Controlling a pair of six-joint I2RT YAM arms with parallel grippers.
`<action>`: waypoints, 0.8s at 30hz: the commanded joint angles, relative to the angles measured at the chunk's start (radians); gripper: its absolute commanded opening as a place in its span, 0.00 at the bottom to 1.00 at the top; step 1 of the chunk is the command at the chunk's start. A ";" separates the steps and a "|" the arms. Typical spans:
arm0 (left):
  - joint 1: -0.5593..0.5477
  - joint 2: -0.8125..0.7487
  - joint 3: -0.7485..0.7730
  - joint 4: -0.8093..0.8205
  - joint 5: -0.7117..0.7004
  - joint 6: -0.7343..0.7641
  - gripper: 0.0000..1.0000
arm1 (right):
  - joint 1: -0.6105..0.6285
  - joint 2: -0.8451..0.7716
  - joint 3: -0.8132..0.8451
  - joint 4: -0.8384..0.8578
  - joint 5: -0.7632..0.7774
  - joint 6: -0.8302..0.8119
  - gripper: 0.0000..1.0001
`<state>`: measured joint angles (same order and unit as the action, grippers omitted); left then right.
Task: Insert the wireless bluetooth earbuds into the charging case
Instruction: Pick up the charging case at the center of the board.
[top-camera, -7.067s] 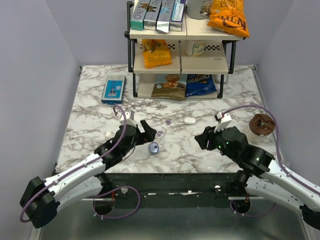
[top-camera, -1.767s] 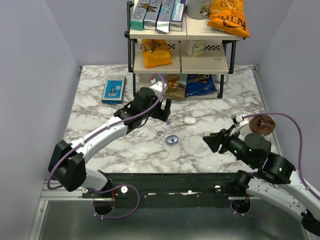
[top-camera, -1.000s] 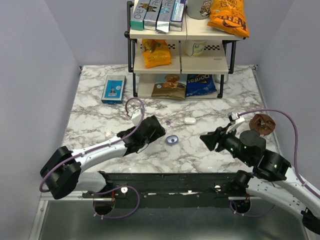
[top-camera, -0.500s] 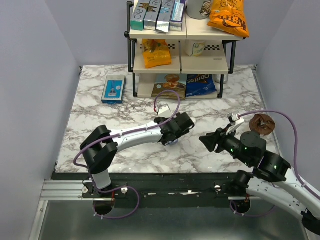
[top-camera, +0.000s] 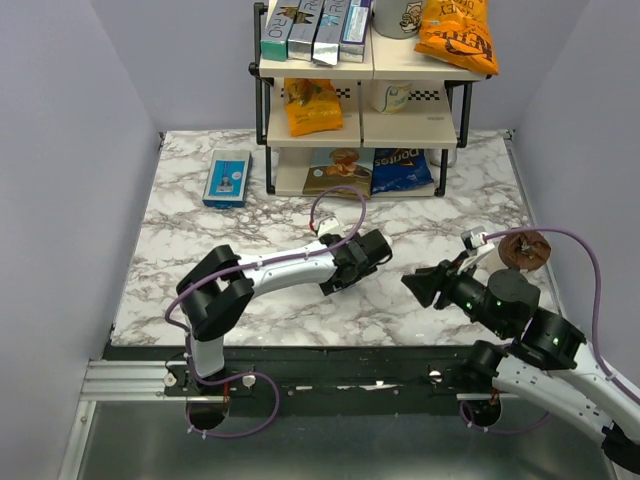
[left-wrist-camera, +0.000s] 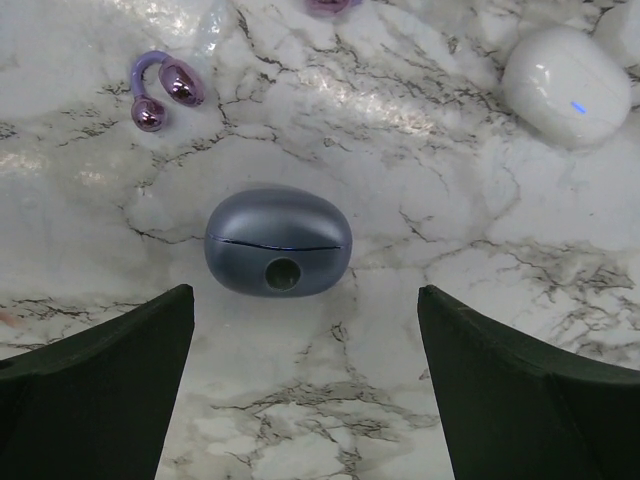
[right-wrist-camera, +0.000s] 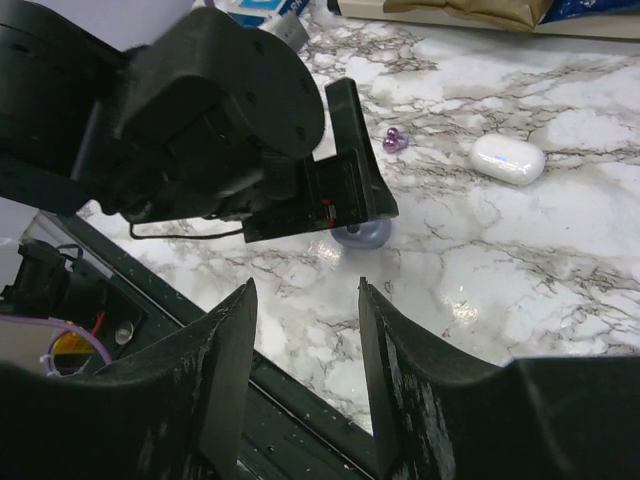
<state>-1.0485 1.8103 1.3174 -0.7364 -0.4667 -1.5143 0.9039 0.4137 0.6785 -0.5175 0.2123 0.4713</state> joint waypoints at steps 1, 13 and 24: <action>0.013 0.032 0.017 -0.031 0.062 0.065 0.99 | 0.001 -0.021 0.006 0.004 -0.014 0.006 0.53; 0.045 0.092 0.002 -0.003 0.152 0.166 0.99 | 0.001 -0.010 -0.019 0.031 -0.019 0.012 0.53; 0.064 0.152 0.042 -0.023 0.180 0.218 0.98 | 0.003 0.000 -0.023 0.045 -0.010 0.004 0.53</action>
<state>-0.9886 1.9186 1.3281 -0.7452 -0.3225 -1.3254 0.9039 0.4053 0.6682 -0.5026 0.2104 0.4747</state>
